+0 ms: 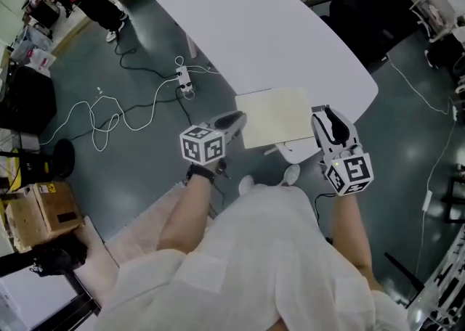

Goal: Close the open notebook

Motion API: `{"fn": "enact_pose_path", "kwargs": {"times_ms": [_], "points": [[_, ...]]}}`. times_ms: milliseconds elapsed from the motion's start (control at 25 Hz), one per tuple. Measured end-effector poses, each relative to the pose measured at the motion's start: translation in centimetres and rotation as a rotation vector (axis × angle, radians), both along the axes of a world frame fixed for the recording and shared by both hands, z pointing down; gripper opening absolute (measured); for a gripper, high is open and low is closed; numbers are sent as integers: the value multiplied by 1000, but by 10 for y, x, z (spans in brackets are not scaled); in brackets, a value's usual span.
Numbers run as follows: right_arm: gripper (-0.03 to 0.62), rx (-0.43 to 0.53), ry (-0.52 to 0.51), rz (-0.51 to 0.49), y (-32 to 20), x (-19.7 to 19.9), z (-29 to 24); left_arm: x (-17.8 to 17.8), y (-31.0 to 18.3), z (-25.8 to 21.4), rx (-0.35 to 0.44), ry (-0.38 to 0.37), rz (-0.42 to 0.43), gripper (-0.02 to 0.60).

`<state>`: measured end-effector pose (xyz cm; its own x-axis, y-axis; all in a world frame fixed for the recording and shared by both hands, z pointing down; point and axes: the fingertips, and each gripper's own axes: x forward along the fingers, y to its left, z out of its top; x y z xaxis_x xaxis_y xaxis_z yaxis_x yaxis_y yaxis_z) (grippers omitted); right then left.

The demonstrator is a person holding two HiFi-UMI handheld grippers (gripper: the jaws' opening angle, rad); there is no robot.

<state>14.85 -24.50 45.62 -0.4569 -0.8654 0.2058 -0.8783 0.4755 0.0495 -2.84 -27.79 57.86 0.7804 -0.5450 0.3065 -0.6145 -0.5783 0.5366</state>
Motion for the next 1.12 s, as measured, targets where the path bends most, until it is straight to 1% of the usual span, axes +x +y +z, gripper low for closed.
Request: {"fn": "enact_pose_path", "kwargs": {"times_ms": [120, 240, 400, 520, 640, 800, 920, 1120], "points": [[153, -8, 12, -12, 0, -3, 3, 2, 2, 20, -76, 15, -1, 23], [153, -10, 18, -25, 0, -8, 6, 3, 6, 41, -130, -6, 6, 32], [155, -13, 44, -51, -3, -14, 7, 7, 11, 72, -194, -46, 34, 104], [155, -17, 57, -63, -5, -21, 8, 0, 11, 89, -211, -108, 35, 126], [155, -18, 67, -73, -7, -24, 9, -1, 14, 109, -253, -142, 37, 163], [155, -18, 72, -83, -10, -25, 11, 4, 19, 134, -310, -161, 47, 180], [156, -20, 75, -85, -12, -28, 11, 4, 20, 148, -338, -188, 58, 190], [156, -20, 99, -98, -11, -32, 13, 3, 24, 167, -402, -211, 50, 216]]}}
